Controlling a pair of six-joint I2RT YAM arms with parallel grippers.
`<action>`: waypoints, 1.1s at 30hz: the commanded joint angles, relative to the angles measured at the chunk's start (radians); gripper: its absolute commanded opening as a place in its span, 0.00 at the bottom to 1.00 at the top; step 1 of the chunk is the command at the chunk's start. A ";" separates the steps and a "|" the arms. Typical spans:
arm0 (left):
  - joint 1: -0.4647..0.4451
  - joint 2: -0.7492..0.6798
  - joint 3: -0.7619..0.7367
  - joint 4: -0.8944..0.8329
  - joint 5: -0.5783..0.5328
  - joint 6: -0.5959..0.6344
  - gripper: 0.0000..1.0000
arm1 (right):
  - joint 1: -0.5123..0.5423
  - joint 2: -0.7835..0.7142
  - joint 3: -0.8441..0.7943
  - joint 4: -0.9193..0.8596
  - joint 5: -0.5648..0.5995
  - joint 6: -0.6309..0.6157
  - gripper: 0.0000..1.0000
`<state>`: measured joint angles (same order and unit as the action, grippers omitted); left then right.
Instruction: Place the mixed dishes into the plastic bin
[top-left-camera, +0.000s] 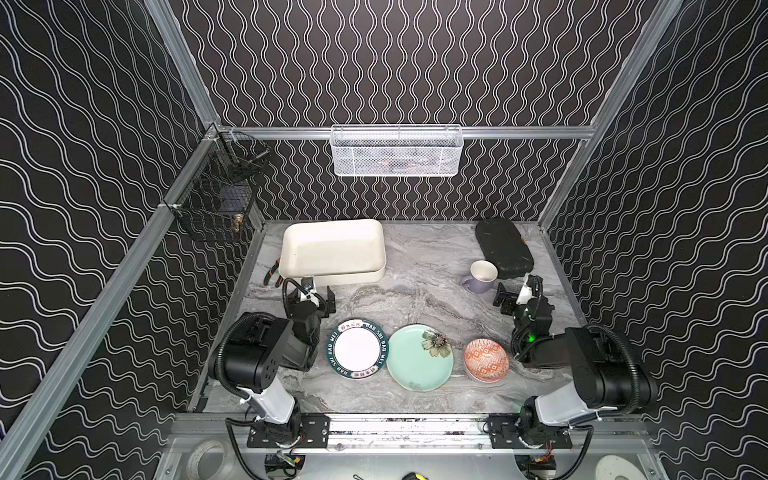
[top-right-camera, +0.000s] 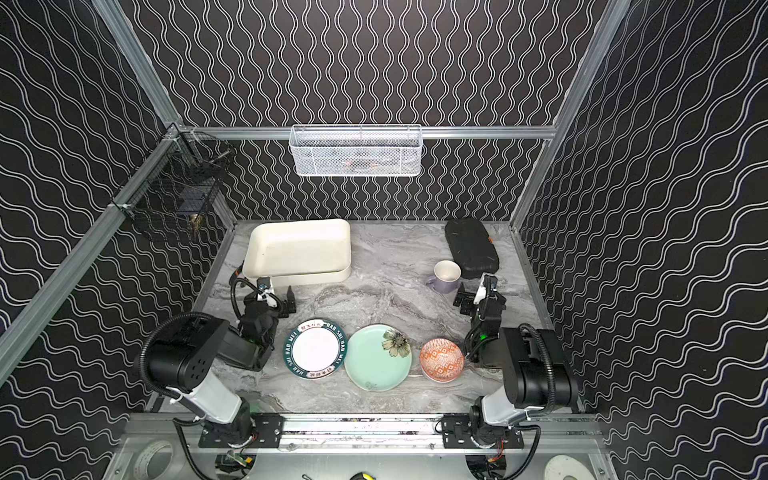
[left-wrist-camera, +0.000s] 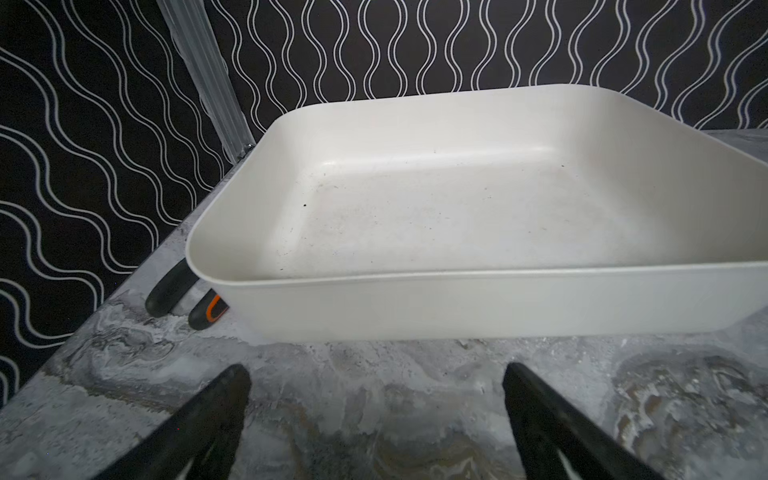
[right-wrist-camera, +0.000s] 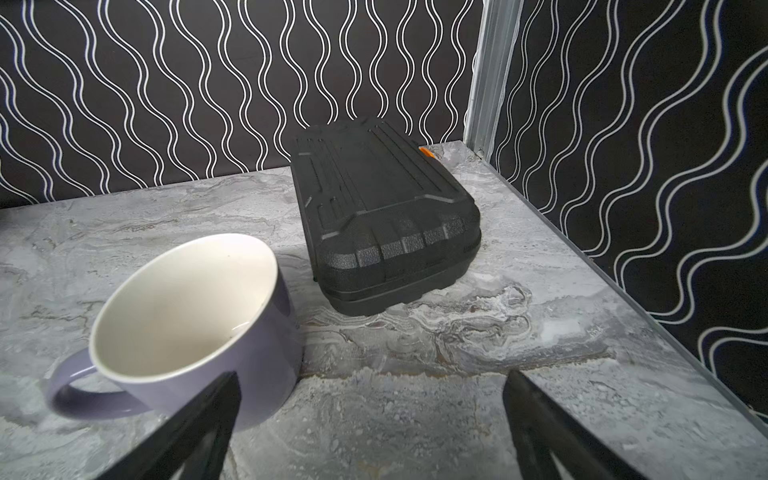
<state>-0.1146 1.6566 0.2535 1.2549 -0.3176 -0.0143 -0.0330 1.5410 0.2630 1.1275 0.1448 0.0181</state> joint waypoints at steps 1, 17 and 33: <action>-0.003 -0.005 -0.003 0.028 -0.003 -0.005 0.99 | 0.001 0.001 -0.001 0.059 0.000 -0.001 0.99; -0.003 -0.006 -0.003 0.027 -0.003 -0.005 0.99 | 0.001 0.001 -0.001 0.059 0.000 -0.002 0.99; 0.000 -0.001 0.008 0.009 0.008 -0.009 0.99 | 0.000 0.003 -0.001 0.064 -0.001 -0.002 0.99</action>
<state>-0.1162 1.6562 0.2554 1.2549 -0.3176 -0.0143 -0.0330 1.5417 0.2623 1.1343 0.1448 0.0181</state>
